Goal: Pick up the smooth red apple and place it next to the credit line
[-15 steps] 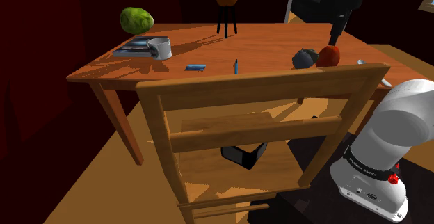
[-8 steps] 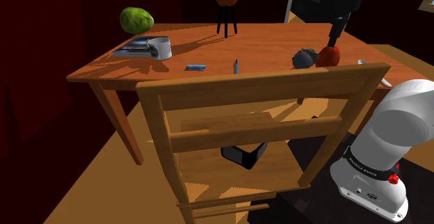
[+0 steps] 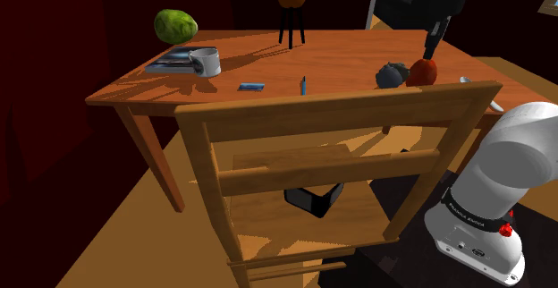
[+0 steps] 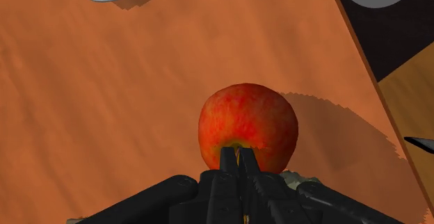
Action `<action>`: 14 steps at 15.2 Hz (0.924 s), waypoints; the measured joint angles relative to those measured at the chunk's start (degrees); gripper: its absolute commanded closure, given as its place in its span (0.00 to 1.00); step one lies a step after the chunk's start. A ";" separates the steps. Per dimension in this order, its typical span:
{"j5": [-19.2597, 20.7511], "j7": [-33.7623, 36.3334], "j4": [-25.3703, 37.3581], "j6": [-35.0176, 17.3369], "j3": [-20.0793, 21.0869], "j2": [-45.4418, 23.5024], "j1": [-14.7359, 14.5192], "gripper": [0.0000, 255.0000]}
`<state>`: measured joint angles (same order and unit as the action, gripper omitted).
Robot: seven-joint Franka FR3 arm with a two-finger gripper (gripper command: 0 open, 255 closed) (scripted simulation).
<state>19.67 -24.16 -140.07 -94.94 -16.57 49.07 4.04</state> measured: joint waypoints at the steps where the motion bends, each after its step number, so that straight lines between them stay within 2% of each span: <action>1: 0.00 0.00 0.00 0.00 0.00 0.00 0.00 1.00; 5: -0.15 -0.11 0.78 0.72 0.16 -0.09 -0.05 1.00; 14: -1.32 -1.14 8.60 6.50 1.27 -2.07 -0.55 1.00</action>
<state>18.35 -25.31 -131.47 -88.44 -15.29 47.00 3.49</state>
